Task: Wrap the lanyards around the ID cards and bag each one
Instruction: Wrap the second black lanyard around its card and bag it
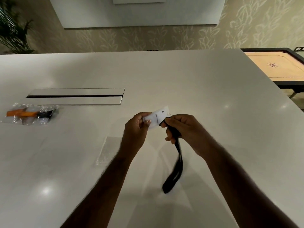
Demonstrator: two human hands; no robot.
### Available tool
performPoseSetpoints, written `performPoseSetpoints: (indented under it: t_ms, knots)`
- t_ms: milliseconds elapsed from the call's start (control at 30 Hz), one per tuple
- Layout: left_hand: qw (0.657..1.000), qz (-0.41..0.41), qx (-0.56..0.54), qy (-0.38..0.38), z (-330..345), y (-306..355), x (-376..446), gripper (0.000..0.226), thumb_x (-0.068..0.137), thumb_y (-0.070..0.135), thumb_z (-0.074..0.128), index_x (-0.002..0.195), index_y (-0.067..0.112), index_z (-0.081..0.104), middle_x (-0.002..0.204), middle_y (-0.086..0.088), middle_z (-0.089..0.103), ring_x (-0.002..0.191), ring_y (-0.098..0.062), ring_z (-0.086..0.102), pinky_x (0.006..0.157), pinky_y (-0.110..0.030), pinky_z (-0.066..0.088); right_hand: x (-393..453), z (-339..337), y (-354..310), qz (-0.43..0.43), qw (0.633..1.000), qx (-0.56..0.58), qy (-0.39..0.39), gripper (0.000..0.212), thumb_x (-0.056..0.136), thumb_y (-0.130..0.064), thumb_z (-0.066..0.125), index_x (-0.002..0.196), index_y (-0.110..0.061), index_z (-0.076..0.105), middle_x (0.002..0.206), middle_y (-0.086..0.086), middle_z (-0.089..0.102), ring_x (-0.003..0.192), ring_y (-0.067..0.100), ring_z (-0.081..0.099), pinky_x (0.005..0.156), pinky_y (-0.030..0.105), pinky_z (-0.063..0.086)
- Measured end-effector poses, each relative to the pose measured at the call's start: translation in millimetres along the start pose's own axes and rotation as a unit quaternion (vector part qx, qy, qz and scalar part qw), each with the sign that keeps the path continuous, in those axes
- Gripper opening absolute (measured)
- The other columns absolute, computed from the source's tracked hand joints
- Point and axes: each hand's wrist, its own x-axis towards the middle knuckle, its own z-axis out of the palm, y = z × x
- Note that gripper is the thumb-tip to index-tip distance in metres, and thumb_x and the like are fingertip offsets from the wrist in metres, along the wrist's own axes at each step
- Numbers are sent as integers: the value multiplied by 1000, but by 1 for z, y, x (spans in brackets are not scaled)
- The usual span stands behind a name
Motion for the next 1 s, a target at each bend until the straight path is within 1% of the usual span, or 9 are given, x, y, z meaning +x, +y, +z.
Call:
performPoseSetpoints:
  t_ms: [133,300,400,533,600,700,800,900,1000]
  knots:
    - [998,34,53,-5,0,0,2,26,100,15,66,126,13,70,112,9,74,102,-8,69,90,-14,53,-4,-6,-17,-36,998,-37,-23,32,110,-23,55,98,-5,77,62,3,64,50,13,59,84,69,56]
    - [994,39,95,-38,3,4,1,27,98,14,67,125,13,71,108,10,71,98,-3,64,84,0,43,5,-8,-28,-73,996,-47,-26,31,109,-26,55,96,-12,80,64,6,65,53,16,58,69,39,55]
    - [992,19,83,-98,4,5,-2,24,98,14,66,121,20,72,103,17,71,97,-1,67,86,-9,49,17,-13,-33,-93,995,-43,-19,31,108,-28,55,102,-14,81,65,4,65,58,17,60,62,25,52]
    - [985,34,62,-156,-2,7,-3,23,98,13,66,114,29,72,102,21,68,96,7,64,79,-6,43,34,-23,-35,-107,992,-66,-13,30,108,-29,55,109,-18,82,63,1,61,56,15,57,66,29,53]
    - [978,56,57,-190,-9,8,-3,22,98,13,67,115,25,73,105,17,67,100,2,64,83,-9,44,41,-27,-33,-104,992,-69,-4,28,108,-29,56,111,-18,83,62,1,60,55,15,54,66,31,52]
    - [971,36,0,-235,-20,11,-3,21,99,13,68,117,22,74,108,17,71,106,-3,68,89,-12,48,49,-37,-28,-84,994,-72,11,26,109,-29,58,113,-20,83,56,-1,57,53,13,51,62,31,48]
    - [961,12,-67,-267,-30,15,-5,20,99,9,68,117,16,75,112,8,75,108,-9,71,91,-15,51,55,-46,-19,-66,997,-38,9,24,108,-24,59,118,-20,81,52,-2,47,48,12,41,53,26,43]
    - [954,-1,-111,-277,-32,20,-8,22,97,4,69,113,17,75,112,6,78,107,-10,73,92,-17,52,59,-53,-5,-39,999,7,18,24,107,-15,60,120,-17,80,52,-4,40,46,10,33,46,22,35]
    - [954,-2,-154,-256,-33,25,-8,22,95,1,70,111,15,74,109,4,77,105,-10,72,94,-23,54,61,-53,13,-2,999,45,13,26,107,-12,58,122,-13,79,54,-4,42,47,9,34,46,21,32]
